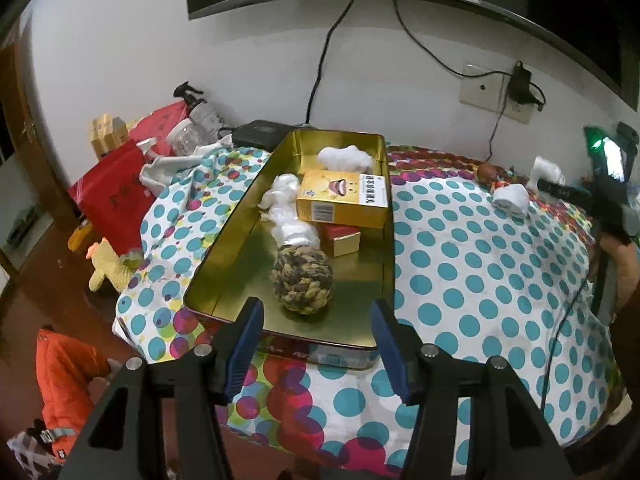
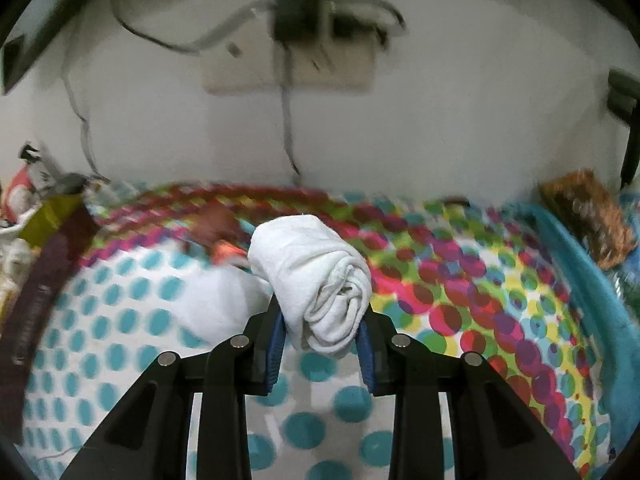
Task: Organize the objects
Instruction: 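Carry the rolled towel with the right gripper into the gold tray and release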
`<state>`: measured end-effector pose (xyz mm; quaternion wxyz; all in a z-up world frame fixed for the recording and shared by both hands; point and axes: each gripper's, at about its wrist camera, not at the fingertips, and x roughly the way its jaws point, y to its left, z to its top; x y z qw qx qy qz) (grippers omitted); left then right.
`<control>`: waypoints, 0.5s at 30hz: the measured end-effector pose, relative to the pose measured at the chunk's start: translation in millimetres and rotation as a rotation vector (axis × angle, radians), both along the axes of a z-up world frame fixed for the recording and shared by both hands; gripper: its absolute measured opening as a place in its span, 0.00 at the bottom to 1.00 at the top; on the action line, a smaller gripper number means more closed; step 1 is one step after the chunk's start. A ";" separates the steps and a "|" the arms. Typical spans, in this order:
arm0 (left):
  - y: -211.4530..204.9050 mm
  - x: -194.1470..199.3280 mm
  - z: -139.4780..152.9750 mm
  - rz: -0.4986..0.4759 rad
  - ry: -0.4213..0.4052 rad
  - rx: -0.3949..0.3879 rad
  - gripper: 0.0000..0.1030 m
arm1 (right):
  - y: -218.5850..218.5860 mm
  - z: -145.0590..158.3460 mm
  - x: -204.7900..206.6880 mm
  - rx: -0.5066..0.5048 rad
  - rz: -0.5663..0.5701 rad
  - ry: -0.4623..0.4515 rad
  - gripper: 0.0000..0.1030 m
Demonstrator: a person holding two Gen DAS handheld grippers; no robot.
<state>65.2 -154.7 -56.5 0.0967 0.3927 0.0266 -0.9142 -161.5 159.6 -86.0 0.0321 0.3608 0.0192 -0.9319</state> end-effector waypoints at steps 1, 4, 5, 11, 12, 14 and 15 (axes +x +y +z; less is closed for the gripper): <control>-3.1 -0.4 -0.1 0.009 -0.001 0.011 0.55 | -11.5 12.6 7.9 -0.009 0.038 0.026 0.29; -9.4 1.4 0.9 0.027 0.004 0.015 0.55 | -50.1 38.9 27.5 -0.013 0.147 0.077 0.29; -12.2 2.5 1.4 0.034 0.003 0.012 0.55 | -65.2 46.5 33.9 -0.018 0.193 0.086 0.29; -34.0 13.2 9.5 0.085 0.026 -0.008 0.55 | -165.9 63.4 70.1 -0.088 0.467 0.051 0.29; -38.0 14.2 10.9 0.092 0.028 -0.007 0.55 | -180.0 61.6 75.5 -0.098 0.506 0.035 0.29; -48.4 17.1 13.3 0.115 0.032 0.002 0.55 | -209.0 57.0 88.7 -0.098 0.575 0.014 0.29; -52.5 18.6 14.2 0.125 0.037 0.008 0.55 | -225.1 53.4 95.4 -0.091 0.614 -0.002 0.29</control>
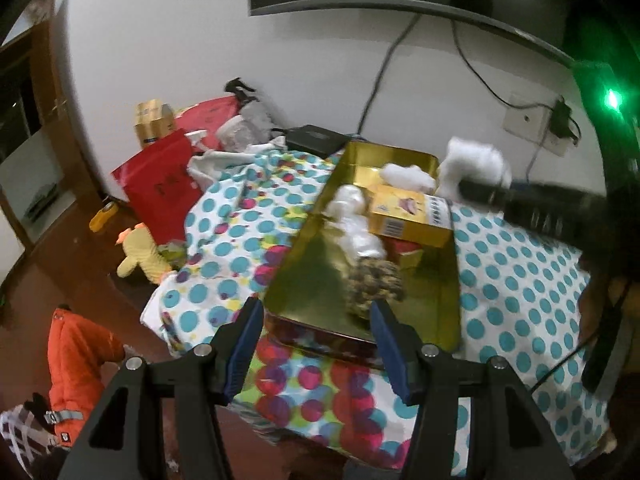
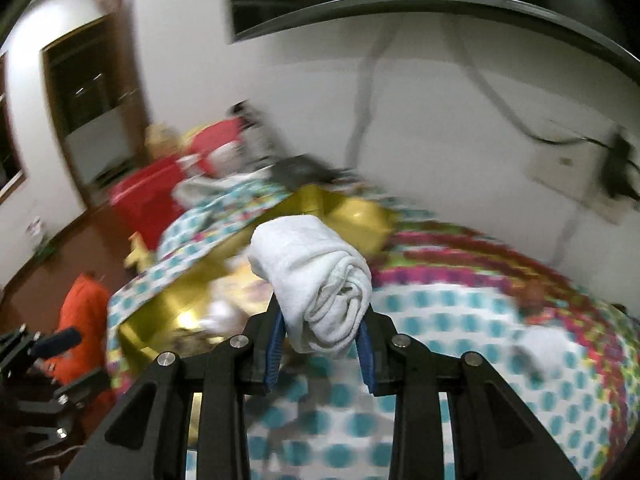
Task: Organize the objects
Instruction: 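Carry the rolled towel with the right gripper into the gold tray and release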
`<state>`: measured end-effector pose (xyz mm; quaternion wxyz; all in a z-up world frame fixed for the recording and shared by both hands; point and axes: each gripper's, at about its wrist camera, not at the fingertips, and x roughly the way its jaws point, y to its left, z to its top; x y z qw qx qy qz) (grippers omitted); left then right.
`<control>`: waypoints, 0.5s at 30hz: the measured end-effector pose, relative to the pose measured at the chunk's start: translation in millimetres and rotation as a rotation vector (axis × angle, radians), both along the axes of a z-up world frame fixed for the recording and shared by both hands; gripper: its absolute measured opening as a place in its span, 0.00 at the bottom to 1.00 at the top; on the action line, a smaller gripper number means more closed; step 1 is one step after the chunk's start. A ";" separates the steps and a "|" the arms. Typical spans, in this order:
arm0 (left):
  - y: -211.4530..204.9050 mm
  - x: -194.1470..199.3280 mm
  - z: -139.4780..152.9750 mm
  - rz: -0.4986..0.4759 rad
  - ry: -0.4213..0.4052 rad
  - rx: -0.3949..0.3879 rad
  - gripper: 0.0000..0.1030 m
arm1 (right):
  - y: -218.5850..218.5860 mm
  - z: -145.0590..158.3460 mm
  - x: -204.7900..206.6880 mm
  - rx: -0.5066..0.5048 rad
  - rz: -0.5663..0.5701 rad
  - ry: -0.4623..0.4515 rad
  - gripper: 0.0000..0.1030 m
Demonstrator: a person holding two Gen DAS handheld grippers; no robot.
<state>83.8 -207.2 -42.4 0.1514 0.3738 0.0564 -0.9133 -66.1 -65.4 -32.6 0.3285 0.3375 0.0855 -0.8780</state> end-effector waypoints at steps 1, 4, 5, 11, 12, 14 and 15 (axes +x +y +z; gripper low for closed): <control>-4.4 1.6 0.6 0.008 0.004 0.006 0.55 | -8.5 -2.7 4.8 0.006 0.025 -0.006 0.29; -14.4 4.8 0.3 0.026 0.009 0.018 0.55 | -33.9 -12.4 20.3 0.038 0.092 -0.021 0.29; -16.7 4.9 -0.7 0.027 0.005 0.024 0.55 | -38.2 -15.3 23.0 0.044 0.103 -0.026 0.29; -24.0 5.8 -9.6 0.029 -0.012 0.050 0.55 | -54.3 -35.2 25.7 0.093 0.138 -0.059 0.29; -24.7 5.5 -11.6 0.031 -0.017 0.053 0.55 | -53.8 -36.2 24.3 0.094 0.136 -0.066 0.30; -25.0 5.7 -13.4 0.034 -0.020 0.059 0.55 | -55.2 -38.3 22.8 0.094 0.131 -0.074 0.34; -25.4 5.8 -14.1 0.036 -0.019 0.064 0.55 | -55.8 -39.6 22.1 0.097 0.133 -0.079 0.36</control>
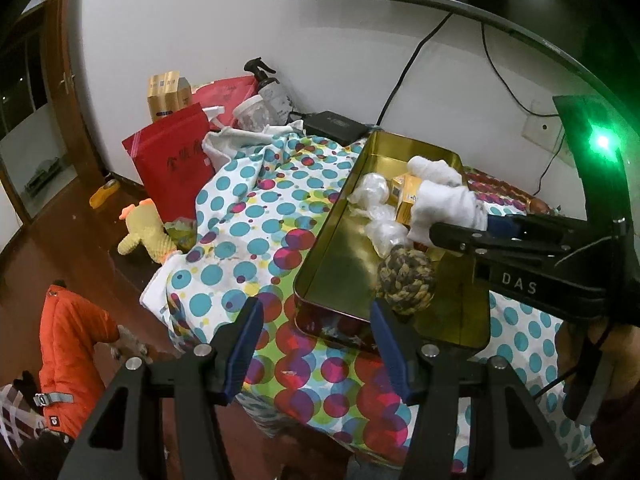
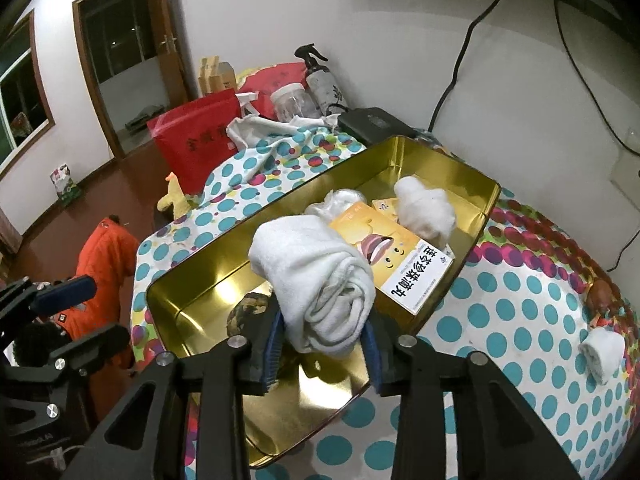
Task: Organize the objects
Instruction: 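Carry the rolled towel with the right gripper into the gold tray and release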
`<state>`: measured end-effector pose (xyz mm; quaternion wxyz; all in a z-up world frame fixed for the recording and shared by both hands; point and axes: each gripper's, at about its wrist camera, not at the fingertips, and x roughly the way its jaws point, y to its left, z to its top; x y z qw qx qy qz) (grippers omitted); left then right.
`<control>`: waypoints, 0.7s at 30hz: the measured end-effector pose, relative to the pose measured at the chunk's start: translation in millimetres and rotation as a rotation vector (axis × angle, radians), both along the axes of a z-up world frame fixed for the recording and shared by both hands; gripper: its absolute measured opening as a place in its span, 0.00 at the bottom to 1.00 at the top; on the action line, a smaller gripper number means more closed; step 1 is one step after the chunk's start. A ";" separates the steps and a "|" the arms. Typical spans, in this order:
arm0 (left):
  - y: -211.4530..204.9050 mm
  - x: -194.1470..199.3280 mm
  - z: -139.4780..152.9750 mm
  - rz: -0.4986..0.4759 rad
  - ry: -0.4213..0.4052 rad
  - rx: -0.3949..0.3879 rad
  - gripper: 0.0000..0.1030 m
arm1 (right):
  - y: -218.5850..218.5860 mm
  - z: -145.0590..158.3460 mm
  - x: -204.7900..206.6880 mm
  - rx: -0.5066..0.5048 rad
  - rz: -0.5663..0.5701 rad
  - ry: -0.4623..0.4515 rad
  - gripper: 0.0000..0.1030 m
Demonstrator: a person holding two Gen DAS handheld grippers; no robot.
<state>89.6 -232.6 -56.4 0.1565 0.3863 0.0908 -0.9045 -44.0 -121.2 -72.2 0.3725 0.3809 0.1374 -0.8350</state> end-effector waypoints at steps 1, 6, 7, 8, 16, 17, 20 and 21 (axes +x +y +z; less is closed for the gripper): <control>0.0 -0.5 -0.3 0.001 -0.001 0.002 0.55 | 0.0 -0.3 0.1 0.000 0.003 -0.004 0.41; 1.6 -3.4 -0.1 -0.008 -0.006 0.011 0.55 | 9.9 10.4 6.4 -0.039 -0.018 0.072 0.76; 4.0 -3.7 0.9 -0.012 -0.003 0.015 0.55 | 13.5 13.4 7.6 -0.043 -0.024 0.089 0.76; 6.0 -4.1 1.7 -0.016 -0.001 0.016 0.55 | 18.5 16.2 8.1 -0.046 -0.037 0.105 0.76; 38.9 -22.5 9.2 -0.098 0.014 0.005 0.55 | 103.1 15.2 -8.8 -0.022 -0.196 0.190 0.78; 43.5 -25.6 10.3 -0.110 0.018 0.009 0.55 | 117.3 13.1 -13.1 -0.021 -0.231 0.187 0.78; 62.1 -38.2 12.6 -0.147 0.027 0.006 0.56 | 162.4 6.1 -26.2 -0.012 -0.363 0.187 0.79; 68.8 -43.1 12.8 -0.163 0.023 0.004 0.56 | 172.3 4.4 -29.2 -0.006 -0.394 0.190 0.79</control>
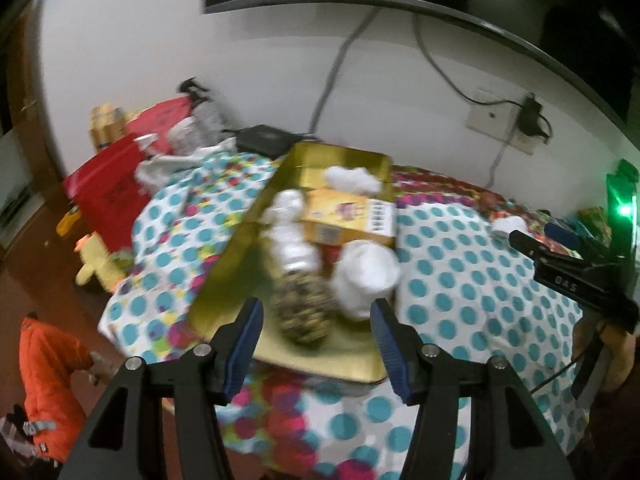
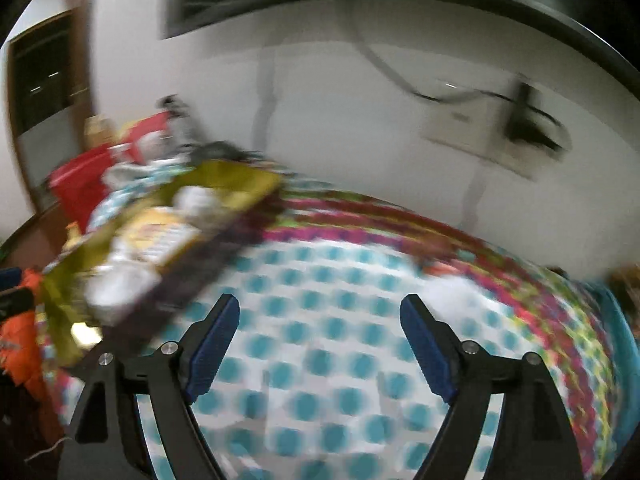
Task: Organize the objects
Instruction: 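Carry the rolled towel with the right gripper into the gold tray and release, then grasp the white knit sock with the right gripper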
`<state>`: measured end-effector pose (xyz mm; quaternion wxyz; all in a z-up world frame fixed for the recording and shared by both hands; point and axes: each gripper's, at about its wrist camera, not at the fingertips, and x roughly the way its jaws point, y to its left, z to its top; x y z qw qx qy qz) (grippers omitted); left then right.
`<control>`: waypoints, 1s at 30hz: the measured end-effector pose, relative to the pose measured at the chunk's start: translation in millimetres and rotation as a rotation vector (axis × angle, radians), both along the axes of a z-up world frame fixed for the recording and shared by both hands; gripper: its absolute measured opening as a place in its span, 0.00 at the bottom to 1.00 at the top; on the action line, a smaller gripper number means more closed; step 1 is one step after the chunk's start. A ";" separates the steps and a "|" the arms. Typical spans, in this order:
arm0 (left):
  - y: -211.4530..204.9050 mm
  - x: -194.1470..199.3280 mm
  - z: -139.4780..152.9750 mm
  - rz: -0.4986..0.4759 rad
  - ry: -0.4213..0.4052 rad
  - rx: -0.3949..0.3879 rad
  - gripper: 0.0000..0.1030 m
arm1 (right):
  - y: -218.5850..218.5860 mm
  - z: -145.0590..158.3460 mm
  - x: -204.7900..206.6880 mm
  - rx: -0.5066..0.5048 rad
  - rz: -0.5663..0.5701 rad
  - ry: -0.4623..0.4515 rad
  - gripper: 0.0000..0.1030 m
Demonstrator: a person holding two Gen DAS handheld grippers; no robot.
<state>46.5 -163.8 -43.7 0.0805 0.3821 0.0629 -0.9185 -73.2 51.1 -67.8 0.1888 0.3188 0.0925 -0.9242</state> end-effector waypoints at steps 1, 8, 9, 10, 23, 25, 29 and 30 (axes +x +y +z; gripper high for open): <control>8.2 -5.7 -0.1 -0.016 -0.004 -0.004 0.57 | 12.7 -2.8 -4.8 0.003 -0.039 -0.002 0.79; 47.1 -34.0 -2.8 -0.106 -0.024 0.028 0.57 | 68.3 -20.1 -31.9 -0.034 -0.183 -0.035 0.79; 50.6 -37.1 -3.1 -0.111 -0.024 0.024 0.57 | 72.9 -22.9 -36.8 -0.042 -0.196 -0.042 0.79; 55.6 -42.2 -4.0 -0.111 -0.027 0.015 0.57 | 76.1 -26.6 -42.9 -0.051 -0.205 -0.051 0.79; 85.2 -89.2 -25.1 -0.121 -0.072 0.002 0.57 | 73.7 -48.5 -89.1 -0.019 -0.221 -0.093 0.79; 86.4 -94.3 -29.3 -0.107 -0.083 0.001 0.57 | 73.1 -50.8 -93.3 -0.012 -0.228 -0.099 0.78; 87.2 -100.6 -37.1 -0.092 -0.090 0.032 0.57 | 72.0 -53.4 -98.5 -0.008 -0.222 -0.124 0.77; 87.7 -101.4 -38.1 -0.091 -0.091 0.036 0.57 | 72.1 -54.3 -99.9 -0.007 -0.220 -0.132 0.75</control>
